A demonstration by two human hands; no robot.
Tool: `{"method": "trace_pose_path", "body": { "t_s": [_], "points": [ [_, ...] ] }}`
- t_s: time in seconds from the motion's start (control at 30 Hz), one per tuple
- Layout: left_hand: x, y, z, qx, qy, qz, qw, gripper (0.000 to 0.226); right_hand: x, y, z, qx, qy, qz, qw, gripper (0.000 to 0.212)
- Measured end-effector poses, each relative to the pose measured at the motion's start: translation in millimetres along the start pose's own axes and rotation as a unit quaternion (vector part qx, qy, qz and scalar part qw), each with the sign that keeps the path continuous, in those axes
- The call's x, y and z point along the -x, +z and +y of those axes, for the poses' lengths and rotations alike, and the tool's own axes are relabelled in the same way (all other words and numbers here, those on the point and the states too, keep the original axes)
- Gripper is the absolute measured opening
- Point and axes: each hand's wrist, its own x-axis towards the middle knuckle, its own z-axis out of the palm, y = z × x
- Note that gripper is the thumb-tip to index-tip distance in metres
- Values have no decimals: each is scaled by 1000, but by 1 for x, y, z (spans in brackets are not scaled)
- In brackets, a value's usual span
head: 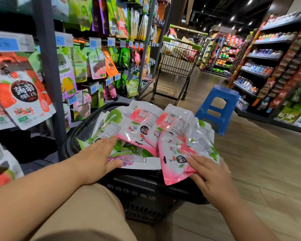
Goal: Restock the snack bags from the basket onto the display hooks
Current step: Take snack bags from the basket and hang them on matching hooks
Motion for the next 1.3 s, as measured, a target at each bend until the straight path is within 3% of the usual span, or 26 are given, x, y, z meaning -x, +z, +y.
{"method": "trace_pose_path", "body": {
  "t_s": [0.13, 0.23, 0.37, 0.47, 0.57, 0.63, 0.67, 0.77, 0.8, 0.93, 1.03, 1.1, 1.2, 1.27, 1.3],
  "points": [
    [-2, 1, -1, -2, -3, -9, 1000, 88, 1, 4, 3, 24, -72, 40, 996, 50],
    [0, 0, -2, 5, -2, -23, 1000, 105, -8, -7, -1, -16, -62, 82, 995, 46],
    [2, -4, 0, 10, 6, -16, 1000, 127, -27, -30, -13, -190, 130, 102, 968, 63],
    [1, -3, -3, 21, 6, -6, 1000, 139, -49, -50, -23, -372, 233, 88, 894, 77],
    [1, -2, -1, 40, 4, 1, 999, 126, -70, -64, -47, -481, 278, 78, 828, 40],
    [2, -4, 2, 59, 2, 3, 998, 103, -84, -60, -59, -543, 299, 47, 784, 35],
    [2, -4, 3, 75, 6, 12, 997, 100, -91, -54, -62, -585, 305, 29, 751, 37],
    [2, -8, 5, 151, 43, 71, 985, 122, -106, -43, -84, -718, 317, -41, 619, 37],
    [3, -10, 9, 195, 50, 90, 975, 123, -110, -37, -93, -733, 314, -60, 600, 37],
    [2, -18, 22, 403, 78, 107, 906, 71, -123, -16, -128, -745, 304, -96, 586, 46],
    [-2, -24, 17, 457, 21, 117, 881, 68, -130, -10, -146, -751, 275, -115, 589, 40],
    [-5, -26, 17, 553, 14, 93, 828, 72, -135, -9, -153, -750, 270, -111, 593, 40],
    [-9, -30, 25, 668, 0, 73, 740, 67, -142, -7, -155, -725, 254, -64, 637, 48],
    [-11, -27, 31, 689, -14, 84, 720, 68, -142, -7, -152, -675, 231, -32, 700, 48],
    [-10, -26, 33, 698, -15, 86, 711, 67, -142, -5, -150, -646, 225, -15, 730, 39]
  ]
}}
